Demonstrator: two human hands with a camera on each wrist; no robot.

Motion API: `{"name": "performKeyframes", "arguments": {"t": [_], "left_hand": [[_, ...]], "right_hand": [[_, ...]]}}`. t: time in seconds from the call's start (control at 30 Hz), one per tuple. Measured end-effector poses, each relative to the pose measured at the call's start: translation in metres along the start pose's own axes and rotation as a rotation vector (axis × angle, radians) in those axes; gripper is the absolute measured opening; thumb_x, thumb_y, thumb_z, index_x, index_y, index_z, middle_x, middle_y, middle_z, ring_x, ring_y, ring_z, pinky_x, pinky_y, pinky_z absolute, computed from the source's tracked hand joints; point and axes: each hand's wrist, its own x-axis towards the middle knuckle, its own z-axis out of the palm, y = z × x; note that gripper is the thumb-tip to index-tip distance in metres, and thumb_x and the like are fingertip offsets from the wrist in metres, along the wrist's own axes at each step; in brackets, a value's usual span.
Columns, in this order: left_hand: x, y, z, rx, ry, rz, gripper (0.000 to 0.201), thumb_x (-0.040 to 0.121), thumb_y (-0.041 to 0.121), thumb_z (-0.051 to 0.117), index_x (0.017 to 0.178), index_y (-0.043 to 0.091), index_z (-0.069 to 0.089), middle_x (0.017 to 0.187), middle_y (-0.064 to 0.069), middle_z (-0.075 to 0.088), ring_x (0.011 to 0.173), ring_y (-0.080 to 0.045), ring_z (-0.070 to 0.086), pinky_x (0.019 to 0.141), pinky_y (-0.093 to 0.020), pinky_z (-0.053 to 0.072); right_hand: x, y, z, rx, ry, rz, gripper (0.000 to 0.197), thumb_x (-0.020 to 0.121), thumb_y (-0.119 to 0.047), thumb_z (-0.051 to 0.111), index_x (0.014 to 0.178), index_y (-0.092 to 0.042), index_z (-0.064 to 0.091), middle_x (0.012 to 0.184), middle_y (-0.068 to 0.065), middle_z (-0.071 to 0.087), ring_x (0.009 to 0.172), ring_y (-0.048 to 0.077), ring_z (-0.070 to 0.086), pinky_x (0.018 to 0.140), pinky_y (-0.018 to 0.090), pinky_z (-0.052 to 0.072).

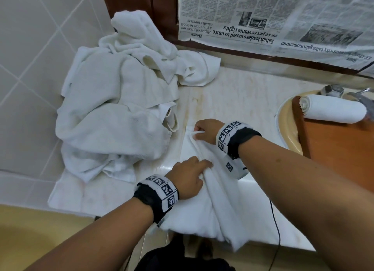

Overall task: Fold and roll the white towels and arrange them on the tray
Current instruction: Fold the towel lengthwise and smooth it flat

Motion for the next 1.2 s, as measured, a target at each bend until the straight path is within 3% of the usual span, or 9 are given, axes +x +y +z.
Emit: {"name": "performKeyframes", "arguments": {"t": [0.1, 0.27, 0.4, 0.63, 0.8, 0.9, 1.03, 1.1, 1.2], "left_hand": [[0.005, 0.014, -0.010, 0.119, -0.091, -0.057, 0.042, 0.092, 0.020, 0.044, 0.133, 0.029, 0.046, 0.112, -0.003, 0.047, 0.092, -0.029, 0.058, 0.079, -0.034, 0.047], [-0.007, 0.032, -0.011, 0.176, -0.207, -0.136, 0.013, 0.088, 0.027, 0.048, 0.085, 0.017, 0.058, 0.094, -0.002, 0.050, 0.081, -0.024, 0.053, 0.065, -0.027, 0.038], [-0.031, 0.046, 0.012, 0.135, -0.188, -0.139, 0.026, 0.090, 0.036, 0.050, 0.090, 0.011, 0.059, 0.089, -0.002, 0.050, 0.078, -0.020, 0.051, 0.063, -0.027, 0.034], [-0.071, 0.085, 0.077, 0.002, -0.037, -0.228, 0.049, 0.095, 0.058, 0.044, 0.109, 0.014, 0.061, 0.103, -0.005, 0.054, 0.092, -0.022, 0.054, 0.080, -0.032, 0.044], [-0.101, 0.086, 0.101, -0.117, 0.105, -0.281, 0.054, 0.093, 0.061, 0.046, 0.077, 0.013, 0.063, 0.083, 0.000, 0.056, 0.078, -0.015, 0.054, 0.074, -0.031, 0.045], [-0.130, 0.074, 0.107, -0.230, 0.360, -0.339, 0.049, 0.090, 0.057, 0.056, 0.058, 0.020, 0.055, 0.063, 0.011, 0.048, 0.062, -0.007, 0.049, 0.069, -0.027, 0.044], [-0.157, 0.041, 0.096, -0.329, 0.808, -0.547, 0.052, 0.084, 0.046, 0.071, 0.046, 0.020, 0.047, 0.047, 0.006, 0.049, 0.050, -0.008, 0.051, 0.055, -0.021, 0.041], [-0.161, 0.025, 0.094, -0.388, 0.809, -0.651, 0.049, 0.082, 0.038, 0.076, 0.048, 0.017, 0.048, 0.048, 0.005, 0.050, 0.051, -0.006, 0.053, 0.056, -0.022, 0.040], [-0.162, 0.015, 0.104, -0.458, 0.685, -0.682, 0.035, 0.081, 0.024, 0.077, 0.061, 0.016, 0.049, 0.055, 0.006, 0.053, 0.052, -0.001, 0.051, 0.055, -0.012, 0.037]], "right_hand": [[-0.002, 0.003, 0.002, -0.001, -0.027, -0.012, 0.028, 0.098, -0.029, 0.056, 0.119, -0.011, 0.058, 0.114, 0.005, 0.060, 0.099, 0.021, 0.054, 0.079, 0.028, 0.037], [-0.014, 0.007, 0.009, 0.012, 0.003, -0.067, 0.018, 0.097, -0.019, 0.058, 0.112, -0.010, 0.062, 0.108, 0.005, 0.062, 0.092, 0.019, 0.053, 0.076, 0.026, 0.036], [-0.017, 0.000, 0.015, -0.023, 0.033, -0.044, 0.024, 0.099, -0.017, 0.055, 0.120, -0.008, 0.062, 0.121, 0.010, 0.061, 0.108, 0.027, 0.059, 0.085, 0.031, 0.044], [-0.020, 0.001, 0.025, -0.081, 0.065, -0.065, 0.024, 0.099, -0.016, 0.054, 0.117, -0.003, 0.063, 0.122, 0.016, 0.057, 0.102, 0.035, 0.061, 0.076, 0.030, 0.042], [-0.020, 0.004, 0.026, -0.130, 0.079, -0.112, 0.025, 0.099, -0.017, 0.054, 0.116, -0.002, 0.063, 0.122, 0.019, 0.058, 0.102, 0.036, 0.060, 0.074, 0.030, 0.038], [-0.019, 0.005, 0.027, -0.124, 0.093, -0.108, 0.028, 0.100, -0.021, 0.052, 0.120, -0.003, 0.061, 0.125, 0.020, 0.057, 0.106, 0.037, 0.059, 0.076, 0.030, 0.035], [-0.020, 0.009, 0.029, -0.058, 0.152, -0.068, 0.023, 0.103, -0.019, 0.043, 0.117, -0.004, 0.052, 0.122, 0.021, 0.056, 0.103, 0.035, 0.056, 0.077, 0.031, 0.035], [-0.020, 0.007, 0.028, -0.026, 0.175, -0.043, 0.029, 0.105, -0.019, 0.040, 0.127, -0.002, 0.046, 0.121, 0.022, 0.057, 0.102, 0.035, 0.056, 0.076, 0.032, 0.035], [-0.022, 0.007, 0.029, -0.003, 0.195, -0.021, 0.035, 0.106, -0.021, 0.039, 0.137, -0.003, 0.040, 0.120, 0.023, 0.058, 0.104, 0.037, 0.057, 0.075, 0.033, 0.035]]}}
